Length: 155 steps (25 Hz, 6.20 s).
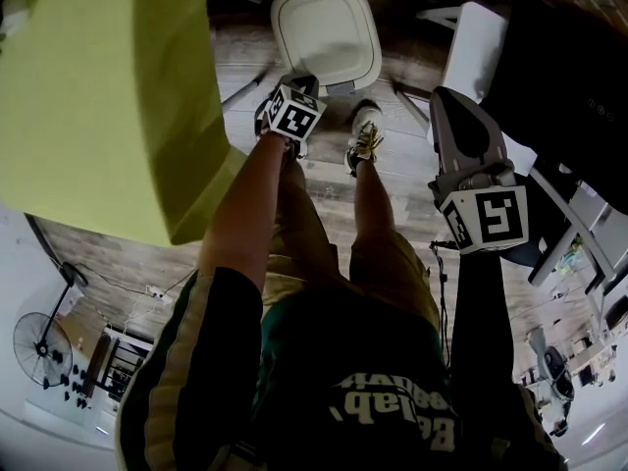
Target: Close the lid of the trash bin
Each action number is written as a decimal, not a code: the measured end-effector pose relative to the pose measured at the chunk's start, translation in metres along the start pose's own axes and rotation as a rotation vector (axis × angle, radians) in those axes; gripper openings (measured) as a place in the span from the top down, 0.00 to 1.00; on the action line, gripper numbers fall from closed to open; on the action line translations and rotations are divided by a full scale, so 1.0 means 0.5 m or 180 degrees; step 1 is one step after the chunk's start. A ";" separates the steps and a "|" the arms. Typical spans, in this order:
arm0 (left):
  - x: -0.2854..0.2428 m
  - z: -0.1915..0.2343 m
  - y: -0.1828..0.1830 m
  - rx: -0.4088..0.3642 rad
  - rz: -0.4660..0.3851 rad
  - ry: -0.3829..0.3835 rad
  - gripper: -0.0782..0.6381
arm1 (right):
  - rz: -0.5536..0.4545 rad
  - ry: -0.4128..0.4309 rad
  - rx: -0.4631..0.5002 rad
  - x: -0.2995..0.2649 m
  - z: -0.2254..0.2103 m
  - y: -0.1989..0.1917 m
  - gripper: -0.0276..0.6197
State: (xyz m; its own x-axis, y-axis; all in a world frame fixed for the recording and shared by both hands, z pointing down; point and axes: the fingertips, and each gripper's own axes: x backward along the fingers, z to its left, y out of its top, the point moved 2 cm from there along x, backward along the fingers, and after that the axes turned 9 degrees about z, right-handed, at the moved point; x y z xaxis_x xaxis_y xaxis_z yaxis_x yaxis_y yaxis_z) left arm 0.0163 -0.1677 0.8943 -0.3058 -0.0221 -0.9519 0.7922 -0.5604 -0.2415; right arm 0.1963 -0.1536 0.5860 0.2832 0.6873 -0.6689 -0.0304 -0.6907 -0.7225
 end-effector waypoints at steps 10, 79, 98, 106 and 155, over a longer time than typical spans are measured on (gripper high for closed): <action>0.040 0.015 0.022 0.0065 -0.0299 0.0089 0.88 | -0.0056 0.0045 0.0071 -0.002 0.008 0.027 0.94; 1.204 -0.226 0.441 -0.0093 -0.3116 0.1069 0.88 | -0.1579 0.0230 0.0738 0.412 0.069 0.524 0.94; 1.269 -0.248 0.435 -0.0140 -0.3322 0.1187 0.88 | -0.1618 0.0142 0.0806 0.448 0.057 0.506 0.94; 1.275 -0.259 0.446 -0.0195 -0.3360 0.1234 0.88 | -0.1653 0.0128 0.0816 0.454 0.053 0.508 0.94; 1.292 -0.273 0.448 -0.0354 -0.3359 0.1269 0.88 | -0.1674 0.0271 0.1297 0.470 0.097 0.499 0.94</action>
State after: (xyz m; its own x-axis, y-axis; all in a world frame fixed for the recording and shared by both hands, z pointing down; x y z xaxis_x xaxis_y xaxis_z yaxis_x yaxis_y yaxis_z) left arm 0.0683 -0.1948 0.1996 -0.6745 0.6946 -0.2500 0.2867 -0.0656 -0.9558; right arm 0.2088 -0.1536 0.2404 0.4333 0.8775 -0.2056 -0.2224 -0.1169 -0.9679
